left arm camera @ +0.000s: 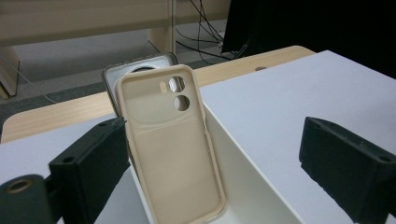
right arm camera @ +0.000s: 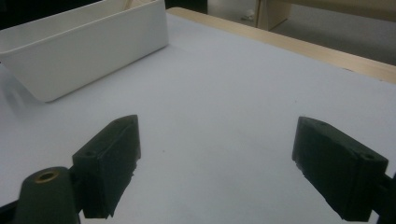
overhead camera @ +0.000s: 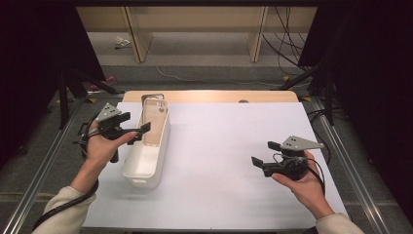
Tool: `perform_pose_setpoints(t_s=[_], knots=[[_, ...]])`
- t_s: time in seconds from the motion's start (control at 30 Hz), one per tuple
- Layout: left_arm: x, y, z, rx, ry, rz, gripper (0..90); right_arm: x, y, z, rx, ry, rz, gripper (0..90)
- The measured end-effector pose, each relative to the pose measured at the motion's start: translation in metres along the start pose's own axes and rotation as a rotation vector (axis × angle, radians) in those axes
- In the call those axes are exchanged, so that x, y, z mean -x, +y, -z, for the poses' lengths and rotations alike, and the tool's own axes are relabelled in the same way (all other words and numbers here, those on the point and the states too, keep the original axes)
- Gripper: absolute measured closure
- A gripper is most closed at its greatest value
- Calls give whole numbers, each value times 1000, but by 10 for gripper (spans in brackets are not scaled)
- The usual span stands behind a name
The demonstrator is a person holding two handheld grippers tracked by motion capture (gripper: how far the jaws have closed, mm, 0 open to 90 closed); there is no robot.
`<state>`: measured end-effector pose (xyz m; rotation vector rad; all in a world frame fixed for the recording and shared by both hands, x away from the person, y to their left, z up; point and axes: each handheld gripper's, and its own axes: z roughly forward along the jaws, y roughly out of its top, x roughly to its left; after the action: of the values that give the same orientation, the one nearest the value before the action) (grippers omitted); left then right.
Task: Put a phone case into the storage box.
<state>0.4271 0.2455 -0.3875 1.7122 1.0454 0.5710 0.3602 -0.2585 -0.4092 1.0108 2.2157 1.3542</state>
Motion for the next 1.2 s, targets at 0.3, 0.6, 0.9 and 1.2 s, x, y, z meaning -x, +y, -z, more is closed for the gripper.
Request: perform_pose_setpoints(t_s=[0.3, 0.6, 0.9, 1.2], knots=[[10, -5, 8, 14, -25, -20, 70, 0, 0, 0, -1, 2, -1, 161], [19, -14, 15, 0, -31, -62, 61, 0, 0, 0, 1, 1, -2, 161], [26, -20, 22, 6, -49, -76, 53, 0, 0, 0, -1, -1, -1, 161], [31, -26, 30, 12, -66, -74, 51, 0, 0, 1, 1, -1, 1, 161]])
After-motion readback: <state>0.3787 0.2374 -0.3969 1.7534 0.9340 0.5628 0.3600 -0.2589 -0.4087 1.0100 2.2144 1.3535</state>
